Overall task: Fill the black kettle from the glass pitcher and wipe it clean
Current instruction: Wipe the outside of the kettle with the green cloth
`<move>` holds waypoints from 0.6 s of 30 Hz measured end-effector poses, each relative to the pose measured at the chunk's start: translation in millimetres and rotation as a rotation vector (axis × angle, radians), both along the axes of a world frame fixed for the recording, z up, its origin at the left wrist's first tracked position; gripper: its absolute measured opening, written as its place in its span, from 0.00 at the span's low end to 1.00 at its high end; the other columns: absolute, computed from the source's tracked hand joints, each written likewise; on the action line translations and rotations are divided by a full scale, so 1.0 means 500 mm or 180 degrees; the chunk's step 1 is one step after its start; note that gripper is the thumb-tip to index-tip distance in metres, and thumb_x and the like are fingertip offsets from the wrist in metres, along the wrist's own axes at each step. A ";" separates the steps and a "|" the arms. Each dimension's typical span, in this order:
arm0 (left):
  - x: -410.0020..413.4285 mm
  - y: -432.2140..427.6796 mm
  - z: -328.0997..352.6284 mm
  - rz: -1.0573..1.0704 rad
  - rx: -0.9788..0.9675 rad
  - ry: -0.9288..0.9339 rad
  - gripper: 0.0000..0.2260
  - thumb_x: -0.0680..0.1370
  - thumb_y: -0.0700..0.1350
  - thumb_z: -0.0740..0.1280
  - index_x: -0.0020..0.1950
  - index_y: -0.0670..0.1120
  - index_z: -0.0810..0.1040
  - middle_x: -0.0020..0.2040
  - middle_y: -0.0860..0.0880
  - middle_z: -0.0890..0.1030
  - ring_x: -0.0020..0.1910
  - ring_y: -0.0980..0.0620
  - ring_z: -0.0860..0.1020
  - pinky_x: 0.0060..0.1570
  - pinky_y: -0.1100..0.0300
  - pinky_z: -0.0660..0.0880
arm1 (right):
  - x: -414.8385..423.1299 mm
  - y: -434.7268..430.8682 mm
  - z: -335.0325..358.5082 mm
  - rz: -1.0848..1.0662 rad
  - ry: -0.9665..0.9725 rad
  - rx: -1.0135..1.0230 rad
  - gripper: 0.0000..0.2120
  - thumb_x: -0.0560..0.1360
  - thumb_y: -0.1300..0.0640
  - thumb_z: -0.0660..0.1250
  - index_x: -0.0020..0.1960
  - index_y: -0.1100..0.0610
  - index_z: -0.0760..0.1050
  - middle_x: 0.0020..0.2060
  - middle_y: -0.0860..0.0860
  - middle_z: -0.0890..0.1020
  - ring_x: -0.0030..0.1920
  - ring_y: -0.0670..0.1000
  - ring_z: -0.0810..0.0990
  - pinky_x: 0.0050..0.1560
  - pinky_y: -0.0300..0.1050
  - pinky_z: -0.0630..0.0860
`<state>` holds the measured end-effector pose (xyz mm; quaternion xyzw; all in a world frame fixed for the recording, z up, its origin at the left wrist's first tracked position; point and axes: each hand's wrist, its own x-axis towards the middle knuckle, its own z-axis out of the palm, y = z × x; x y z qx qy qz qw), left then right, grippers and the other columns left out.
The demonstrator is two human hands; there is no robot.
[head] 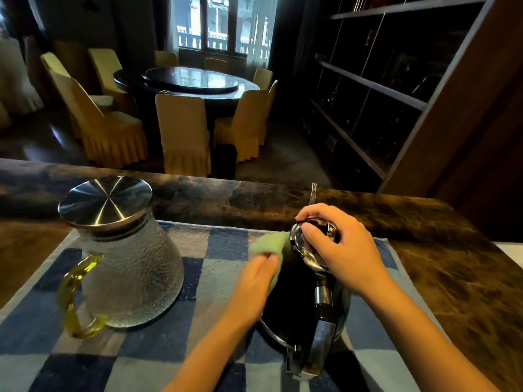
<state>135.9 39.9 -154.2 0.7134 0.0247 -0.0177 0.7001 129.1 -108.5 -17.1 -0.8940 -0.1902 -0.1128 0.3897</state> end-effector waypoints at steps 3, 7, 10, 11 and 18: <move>-0.024 -0.019 0.168 -0.0250 -0.0293 -0.0444 0.12 0.82 0.42 0.55 0.53 0.42 0.77 0.46 0.47 0.80 0.47 0.52 0.78 0.54 0.52 0.74 | -0.001 -0.002 -0.001 -0.0045 -0.0045 0.0007 0.09 0.70 0.45 0.60 0.49 0.39 0.75 0.46 0.40 0.78 0.50 0.41 0.76 0.51 0.49 0.76; 0.053 -0.011 0.160 -0.0568 0.0060 -0.0216 0.14 0.80 0.43 0.57 0.59 0.37 0.76 0.53 0.41 0.80 0.54 0.45 0.78 0.61 0.44 0.72 | -0.003 0.002 -0.003 -0.0203 -0.0132 0.0049 0.11 0.69 0.47 0.61 0.48 0.39 0.78 0.58 0.42 0.72 0.62 0.42 0.69 0.58 0.39 0.66; 0.070 0.002 0.083 -0.0554 0.0788 0.0000 0.14 0.79 0.44 0.60 0.60 0.39 0.77 0.58 0.39 0.80 0.60 0.41 0.77 0.62 0.46 0.74 | -0.005 0.002 0.001 -0.0087 -0.0092 0.0129 0.10 0.69 0.49 0.61 0.47 0.39 0.78 0.60 0.39 0.73 0.63 0.41 0.69 0.59 0.38 0.66; 0.075 0.010 0.049 -0.0497 0.0784 0.0058 0.12 0.80 0.45 0.60 0.57 0.41 0.78 0.56 0.44 0.81 0.60 0.45 0.78 0.60 0.53 0.75 | -0.004 0.001 0.001 -0.0016 -0.0066 0.0175 0.10 0.69 0.48 0.62 0.47 0.39 0.78 0.56 0.38 0.76 0.60 0.41 0.73 0.58 0.42 0.71; 0.040 -0.007 0.170 -0.0780 0.0086 -0.0167 0.13 0.81 0.40 0.55 0.56 0.34 0.76 0.46 0.43 0.78 0.49 0.55 0.77 0.54 0.60 0.74 | -0.001 0.000 -0.005 -0.0050 -0.0185 0.0134 0.11 0.70 0.49 0.61 0.50 0.40 0.78 0.59 0.36 0.76 0.64 0.37 0.70 0.64 0.40 0.66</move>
